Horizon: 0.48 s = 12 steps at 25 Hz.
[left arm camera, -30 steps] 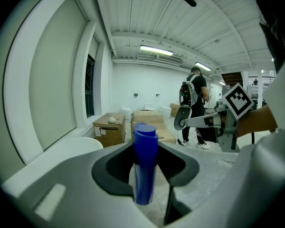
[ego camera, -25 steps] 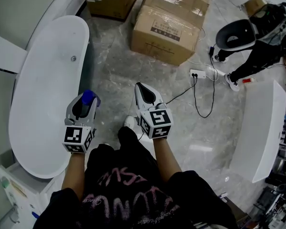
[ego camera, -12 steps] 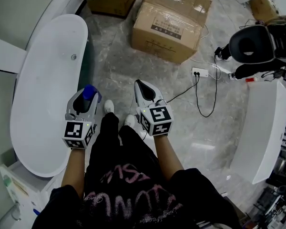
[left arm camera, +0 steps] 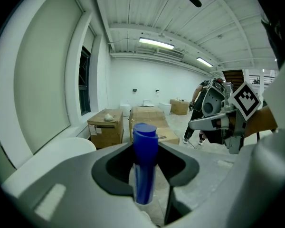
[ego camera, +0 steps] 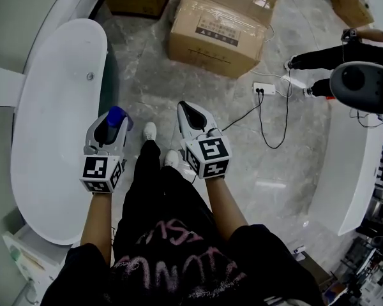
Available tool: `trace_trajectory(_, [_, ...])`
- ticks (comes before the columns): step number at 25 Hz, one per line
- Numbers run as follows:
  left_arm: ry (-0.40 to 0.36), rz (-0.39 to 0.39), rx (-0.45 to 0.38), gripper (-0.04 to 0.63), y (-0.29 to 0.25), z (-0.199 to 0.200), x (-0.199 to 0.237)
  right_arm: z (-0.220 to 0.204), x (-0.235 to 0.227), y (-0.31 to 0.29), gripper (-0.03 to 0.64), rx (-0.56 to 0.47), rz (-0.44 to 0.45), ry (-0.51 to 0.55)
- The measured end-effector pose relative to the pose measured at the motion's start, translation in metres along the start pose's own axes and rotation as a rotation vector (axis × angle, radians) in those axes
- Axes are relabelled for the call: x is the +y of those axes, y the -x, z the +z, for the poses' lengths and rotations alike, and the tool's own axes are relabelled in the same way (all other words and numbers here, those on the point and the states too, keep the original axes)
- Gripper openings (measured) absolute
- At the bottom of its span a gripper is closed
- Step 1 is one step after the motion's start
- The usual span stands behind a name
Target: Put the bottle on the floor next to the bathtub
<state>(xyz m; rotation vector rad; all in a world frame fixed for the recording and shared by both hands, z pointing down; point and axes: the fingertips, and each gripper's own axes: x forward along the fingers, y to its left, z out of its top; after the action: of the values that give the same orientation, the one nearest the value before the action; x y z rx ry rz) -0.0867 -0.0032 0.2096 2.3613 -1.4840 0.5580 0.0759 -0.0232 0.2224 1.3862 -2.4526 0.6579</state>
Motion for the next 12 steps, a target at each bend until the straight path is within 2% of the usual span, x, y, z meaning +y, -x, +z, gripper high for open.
trace_trajectory(12, [0.016, -0.048, 0.077, 0.151, -0.061, -0.036, 0.036, -0.015, -0.011, -0.065, 0.014, 0.063, -0.006, -0.014])
